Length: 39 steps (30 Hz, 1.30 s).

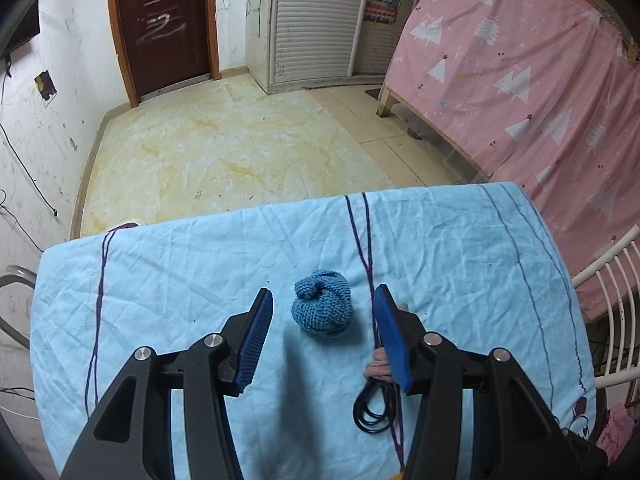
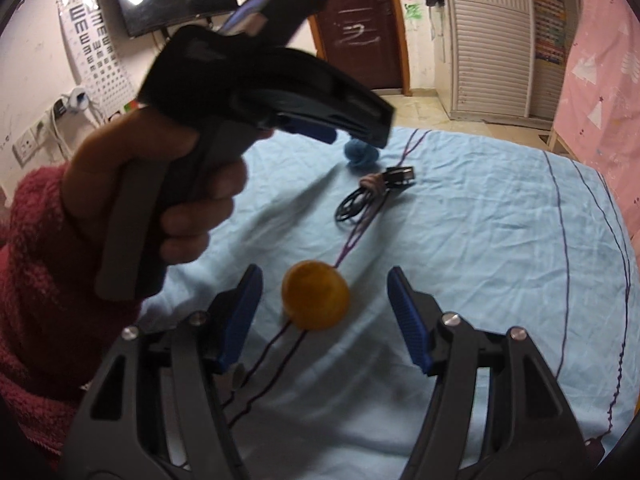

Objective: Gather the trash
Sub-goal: 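Grasp the blue yarn ball with the left gripper while the right grasps the orange ball, then carry both balls to the yellow bucket and open the right gripper over it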

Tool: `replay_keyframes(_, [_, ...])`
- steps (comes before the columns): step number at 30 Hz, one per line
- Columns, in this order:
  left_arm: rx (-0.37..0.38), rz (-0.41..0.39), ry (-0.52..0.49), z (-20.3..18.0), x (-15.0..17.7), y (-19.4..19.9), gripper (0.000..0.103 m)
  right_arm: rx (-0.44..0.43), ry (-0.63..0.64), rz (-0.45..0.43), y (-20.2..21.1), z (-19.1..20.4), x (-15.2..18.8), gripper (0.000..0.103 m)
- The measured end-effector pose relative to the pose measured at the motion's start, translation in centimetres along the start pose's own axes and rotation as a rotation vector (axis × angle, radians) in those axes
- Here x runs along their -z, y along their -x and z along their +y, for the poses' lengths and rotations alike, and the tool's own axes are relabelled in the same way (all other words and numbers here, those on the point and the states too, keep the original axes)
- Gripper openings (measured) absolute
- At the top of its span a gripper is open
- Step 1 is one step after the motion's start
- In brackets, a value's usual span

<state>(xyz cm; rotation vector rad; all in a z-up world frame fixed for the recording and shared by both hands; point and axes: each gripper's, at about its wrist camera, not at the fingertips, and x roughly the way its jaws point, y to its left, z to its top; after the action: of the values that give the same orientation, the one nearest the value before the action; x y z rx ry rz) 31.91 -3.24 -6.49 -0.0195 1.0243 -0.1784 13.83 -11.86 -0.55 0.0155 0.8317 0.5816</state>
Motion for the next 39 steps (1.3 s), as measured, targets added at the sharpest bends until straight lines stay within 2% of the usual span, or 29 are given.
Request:
replay_keyframes(12, [-0.026,0.019,-0.006,-0.3,-0.1,-1.5,0.044,0.011,0.051,0.046,-1.1,1.2,0.2,0.062])
replay_keyframes(13, [-0.027,0.019,-0.008,-0.4,-0.1,-1.6,0.044,0.014,0.057,0.049,-1.2,1.3,0.2,0.060])
replay_keyframes(18, [-0.046,0.018,-0.024,-0.6,0.0,-2.0,0.025,0.029,0.070,0.069,-1.8,1.7,0.3,0.041])
replay_keyframes(23, [-0.038,0.012,-0.025,-0.6,0.2,-1.9,0.023,0.037,0.072,0.074,-1.9,1.8,0.2,0.038])
replay_keyframes(28, [-0.042,-0.006,-0.027,-1.0,0.6,-0.7,0.023,0.039,0.048,0.052,-1.2,1.4,0.2,0.038])
replay_keyframes(32, [-0.048,-0.036,-0.042,-1.6,0.6,0.8,0.023,0.043,0.012,0.018,0.3,-0.4,0.3,0.038])
replay_keyframes(39, [-0.042,-0.081,-0.088,-4.5,0.7,3.6,0.023,0.068,-0.043,-0.042,2.7,-2.4,0.8,0.038])
